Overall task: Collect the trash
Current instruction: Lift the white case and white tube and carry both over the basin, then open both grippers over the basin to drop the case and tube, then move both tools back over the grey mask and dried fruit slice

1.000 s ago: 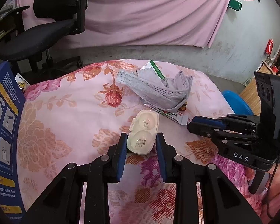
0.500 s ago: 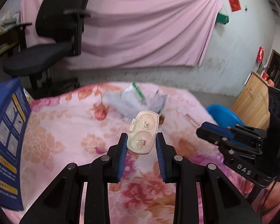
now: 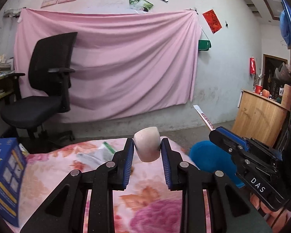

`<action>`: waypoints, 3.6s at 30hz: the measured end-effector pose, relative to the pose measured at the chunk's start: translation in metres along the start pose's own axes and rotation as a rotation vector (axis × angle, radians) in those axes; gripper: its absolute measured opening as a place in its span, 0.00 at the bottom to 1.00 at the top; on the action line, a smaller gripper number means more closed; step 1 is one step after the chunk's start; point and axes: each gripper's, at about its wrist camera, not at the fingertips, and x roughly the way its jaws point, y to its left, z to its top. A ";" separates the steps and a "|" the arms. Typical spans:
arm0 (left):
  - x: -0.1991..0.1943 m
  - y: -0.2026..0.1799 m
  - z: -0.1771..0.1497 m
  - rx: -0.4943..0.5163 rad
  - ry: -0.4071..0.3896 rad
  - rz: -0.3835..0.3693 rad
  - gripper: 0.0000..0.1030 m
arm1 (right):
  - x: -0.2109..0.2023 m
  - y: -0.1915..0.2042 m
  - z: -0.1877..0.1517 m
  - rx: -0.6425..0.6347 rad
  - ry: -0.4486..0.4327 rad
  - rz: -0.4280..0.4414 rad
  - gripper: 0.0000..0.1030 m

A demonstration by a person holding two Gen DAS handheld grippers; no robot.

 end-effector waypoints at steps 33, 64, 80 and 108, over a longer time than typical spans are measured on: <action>0.148 -0.179 0.017 0.157 0.247 -0.369 0.23 | -0.051 -0.182 -0.045 0.351 0.098 -0.379 0.37; 0.141 -0.125 0.018 0.035 0.287 -0.215 0.47 | -0.044 -0.172 -0.033 0.361 0.104 -0.341 0.60; 0.037 -0.015 0.043 -0.067 -0.046 0.055 0.96 | -0.034 -0.083 0.018 0.225 -0.140 -0.251 1.00; -0.009 0.115 -0.002 -0.097 -0.093 0.291 0.98 | 0.035 0.046 0.019 -0.163 -0.142 -0.147 1.00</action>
